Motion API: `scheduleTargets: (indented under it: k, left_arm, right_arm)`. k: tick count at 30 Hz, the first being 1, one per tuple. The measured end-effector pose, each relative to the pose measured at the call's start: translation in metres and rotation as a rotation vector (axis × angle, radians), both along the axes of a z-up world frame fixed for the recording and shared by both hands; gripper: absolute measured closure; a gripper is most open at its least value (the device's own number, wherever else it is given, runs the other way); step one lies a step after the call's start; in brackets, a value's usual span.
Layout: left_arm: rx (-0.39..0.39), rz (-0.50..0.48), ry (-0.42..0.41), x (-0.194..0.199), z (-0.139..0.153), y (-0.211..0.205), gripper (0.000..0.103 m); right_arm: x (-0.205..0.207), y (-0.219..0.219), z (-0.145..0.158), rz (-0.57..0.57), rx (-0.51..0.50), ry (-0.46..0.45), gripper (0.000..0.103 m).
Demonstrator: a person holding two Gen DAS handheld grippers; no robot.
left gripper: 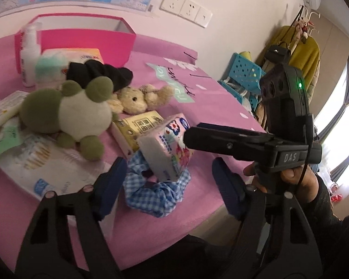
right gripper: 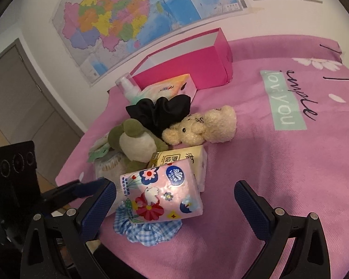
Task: Organize soft objects
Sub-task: 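Reach the left tool to the floral tissue pack and grasp it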
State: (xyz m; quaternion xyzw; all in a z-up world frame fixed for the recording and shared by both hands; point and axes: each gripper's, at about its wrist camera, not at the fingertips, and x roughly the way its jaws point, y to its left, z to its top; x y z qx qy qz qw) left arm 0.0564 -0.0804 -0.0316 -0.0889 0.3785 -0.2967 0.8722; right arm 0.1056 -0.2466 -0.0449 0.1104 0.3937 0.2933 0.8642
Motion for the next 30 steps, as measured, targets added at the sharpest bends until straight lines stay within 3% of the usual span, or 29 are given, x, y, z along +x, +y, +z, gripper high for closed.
scheduleTargets:
  k: [4,8,11,13,20,26,30]
  left_arm:
    - [0.001,-0.012,0.000,0.002,-0.001,-0.003,0.027]
    - [-0.002,-0.022,0.015,0.007,-0.005,-0.005,0.042]
    - [0.004,-0.031,0.029,0.010,-0.009,-0.008,0.043]
    - [0.008,-0.030,0.033,0.012,-0.010,-0.009,0.043]
    - [0.021,-0.010,0.052,0.020,-0.015,-0.008,0.059]
    - [0.017,-0.014,0.042,0.021,-0.014,-0.007,0.064]
    - [0.015,-0.014,0.023,0.021,-0.007,-0.006,0.064]
  right_arm:
    - [0.005,0.002,-0.003,0.024,0.015,0.019,0.004]
    - [0.011,0.003,-0.005,0.047,0.028,0.047,0.018]
    - [0.016,0.004,-0.008,0.068,0.040,0.067,0.030]
    - [0.018,0.005,-0.009,0.079,0.039,0.078,0.032]
    - [0.026,0.006,-0.013,0.110,0.057,0.116,0.044]
    - [0.025,-0.005,-0.014,0.094,0.080,0.132,0.060]
    - [0.021,-0.007,-0.010,0.096,0.089,0.126,0.063]
